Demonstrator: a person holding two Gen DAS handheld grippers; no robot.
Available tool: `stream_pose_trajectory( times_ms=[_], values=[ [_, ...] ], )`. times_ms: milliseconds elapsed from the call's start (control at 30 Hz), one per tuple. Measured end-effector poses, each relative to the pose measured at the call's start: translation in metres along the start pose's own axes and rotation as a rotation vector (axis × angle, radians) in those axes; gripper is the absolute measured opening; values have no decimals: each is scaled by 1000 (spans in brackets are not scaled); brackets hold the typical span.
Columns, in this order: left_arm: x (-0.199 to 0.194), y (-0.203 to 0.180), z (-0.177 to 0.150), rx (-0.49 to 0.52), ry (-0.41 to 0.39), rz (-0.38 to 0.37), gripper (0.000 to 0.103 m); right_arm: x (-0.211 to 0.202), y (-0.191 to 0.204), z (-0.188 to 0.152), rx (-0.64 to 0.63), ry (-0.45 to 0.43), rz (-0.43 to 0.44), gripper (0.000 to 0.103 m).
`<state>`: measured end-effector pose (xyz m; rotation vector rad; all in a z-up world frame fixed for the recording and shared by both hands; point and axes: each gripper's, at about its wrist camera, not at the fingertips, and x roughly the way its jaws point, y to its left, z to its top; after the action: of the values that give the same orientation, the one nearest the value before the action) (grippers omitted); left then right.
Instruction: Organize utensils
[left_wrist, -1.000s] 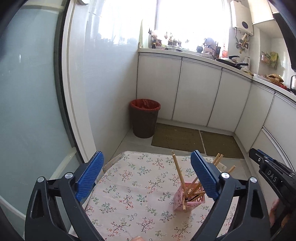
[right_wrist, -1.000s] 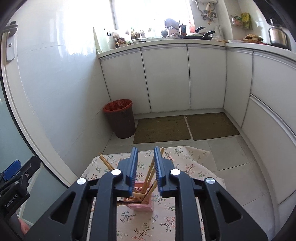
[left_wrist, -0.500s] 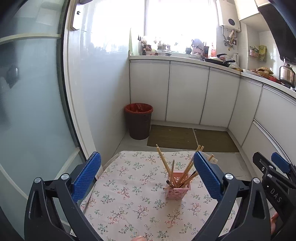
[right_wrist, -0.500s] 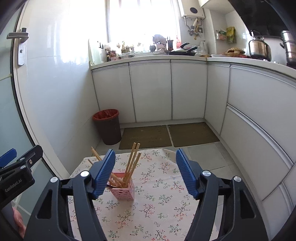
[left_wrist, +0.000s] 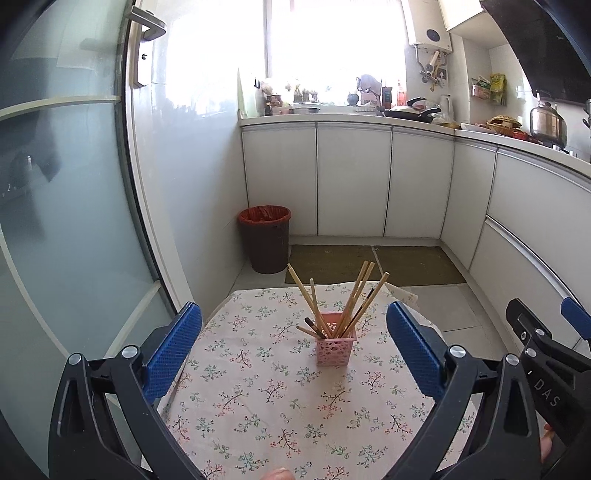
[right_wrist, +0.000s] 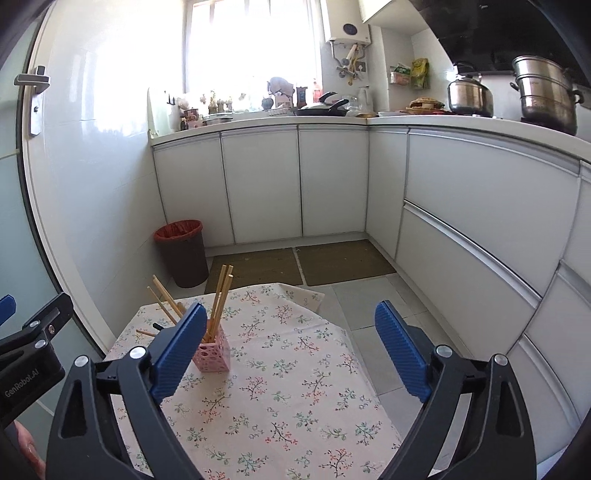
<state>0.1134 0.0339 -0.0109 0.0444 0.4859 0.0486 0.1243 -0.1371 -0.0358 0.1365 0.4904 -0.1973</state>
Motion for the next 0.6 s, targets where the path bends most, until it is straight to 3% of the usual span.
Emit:
stream_pose_trajectory(
  times_ms=[200,333,600],
  values=[
    [-25,-5,-13,-13,-22,-37,96,-28,-19,-16,42,-27,-69,97],
    [-35,-7,-21,-18,12,-34,96,-46,-25,-27,51,-48,-116,97],
    [-54,-12,-27,-10,5,-28,96,-55,-31,-33,40,46,-139,97]
  ],
)
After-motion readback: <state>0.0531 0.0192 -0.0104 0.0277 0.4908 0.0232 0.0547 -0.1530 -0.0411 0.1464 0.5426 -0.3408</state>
